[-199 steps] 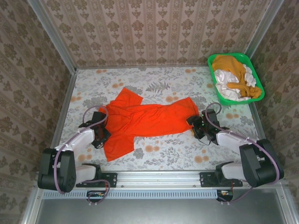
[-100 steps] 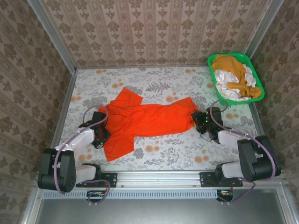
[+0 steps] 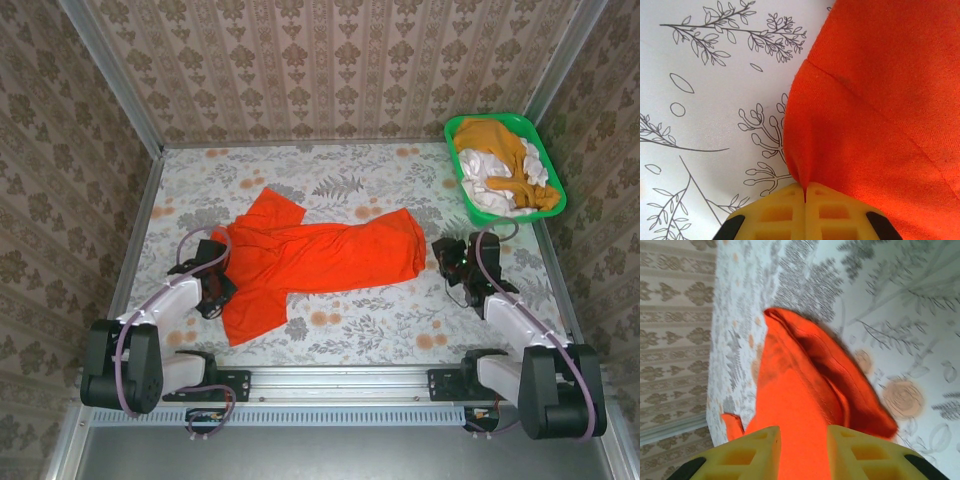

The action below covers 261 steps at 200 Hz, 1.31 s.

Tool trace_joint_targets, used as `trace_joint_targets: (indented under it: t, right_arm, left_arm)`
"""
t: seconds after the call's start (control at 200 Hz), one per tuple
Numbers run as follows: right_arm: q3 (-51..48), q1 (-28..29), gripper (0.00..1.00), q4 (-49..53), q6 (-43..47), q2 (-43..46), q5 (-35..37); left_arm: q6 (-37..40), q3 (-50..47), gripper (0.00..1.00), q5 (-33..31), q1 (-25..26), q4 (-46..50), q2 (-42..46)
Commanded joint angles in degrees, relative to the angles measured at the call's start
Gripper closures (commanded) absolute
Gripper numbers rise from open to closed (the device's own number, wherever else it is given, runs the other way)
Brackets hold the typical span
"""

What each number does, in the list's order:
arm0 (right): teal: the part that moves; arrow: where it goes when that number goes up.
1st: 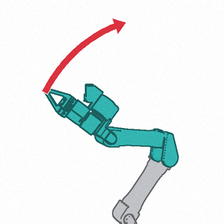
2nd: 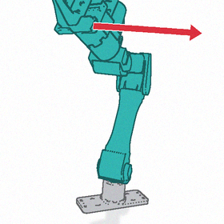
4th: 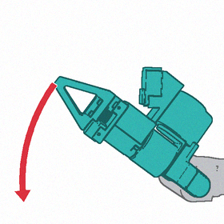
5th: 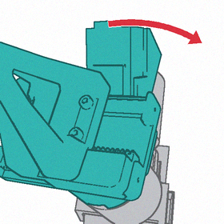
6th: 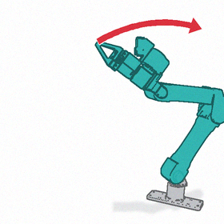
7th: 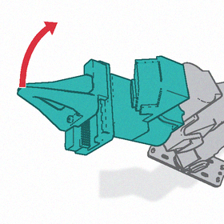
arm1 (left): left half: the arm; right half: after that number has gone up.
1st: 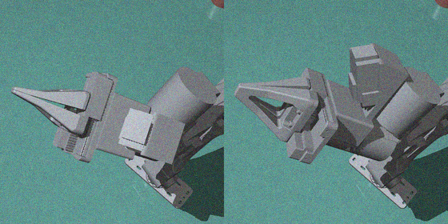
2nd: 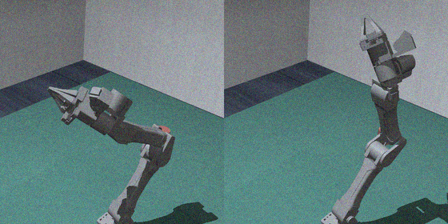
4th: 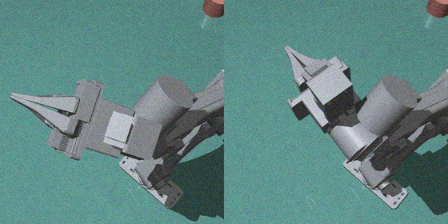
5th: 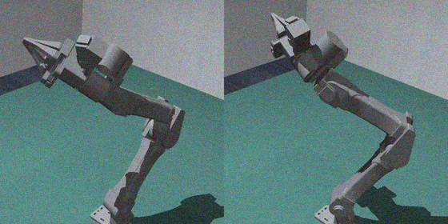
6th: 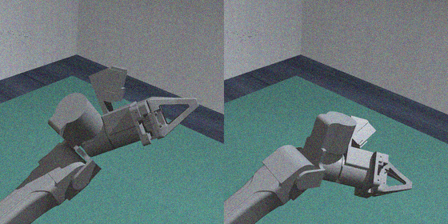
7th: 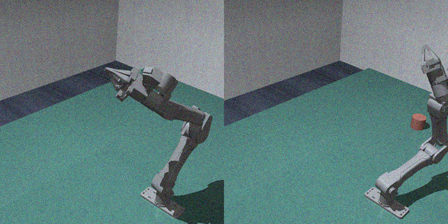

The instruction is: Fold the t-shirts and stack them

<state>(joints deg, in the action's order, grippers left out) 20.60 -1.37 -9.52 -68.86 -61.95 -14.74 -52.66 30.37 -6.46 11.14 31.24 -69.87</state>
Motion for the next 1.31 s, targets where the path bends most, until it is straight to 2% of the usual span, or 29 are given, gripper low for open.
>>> trace_joint_targets:
  t: [0.0,0.21,0.38,0.515,0.72,0.8,0.895,0.91,0.985,1.13,1.3]
  right_arm:
    - [-3.8,0.1,0.69,4.0,-2.5,0.2,-5.5]
    - [-4.4,2.3,0.63,1.5,-6.3,0.2,-6.9]
    - [-3.3,4.6,0.59,-2.9,-7.8,-5.9,-9.0]
    - [-2.6,6.8,0.59,-6.2,-9.4,-10.3,-8.3]
    - [-0.9,7.0,0.64,-9.0,-8.2,-13.6,-4.8]
    - [0.3,6.8,0.73,-9.5,-6.8,-15.2,-4.0]
    - [1.1,6.6,0.98,-11.8,-6.6,-16.9,-4.9]
    - [1.1,6.5,1.0,-11.8,-6.5,-16.8,-4.7]
    - [1.7,6.6,1.0,-9.3,-4.9,-14.2,-2.9]
    - [5.2,6.6,1.0,0.7,1.8,-3.7,2.3]
    - [14.1,6.6,1.0,8.6,10.0,5.2,4.2]
  left_arm:
    - [1.0,-0.6,1.0,1.7,-0.3,-6.1,-0.4]
    - [1.1,-0.4,1.0,1.9,-0.3,-6.7,-0.8]
    - [1.3,0.5,1.0,2.2,-0.3,-6.6,-1.4]
    - [1.4,0.6,1.0,2.1,-0.3,-6.2,-0.9]
    - [1.4,0.1,1.0,1.6,-0.3,-6.0,-0.2]
    - [1.5,0.0,1.0,1.4,-0.3,-6.0,-0.2]
    - [1.6,0.3,1.0,1.4,-0.3,-5.8,0.0]
    - [1.6,0.4,1.0,1.4,-0.3,-5.7,0.1]
    - [1.6,0.5,1.0,1.2,-0.4,-5.7,1.2]
    - [1.3,1.9,1.0,0.1,-0.7,-5.6,6.5]
    - [3.1,10.5,1.0,-1.5,-3.1,-3.4,13.4]
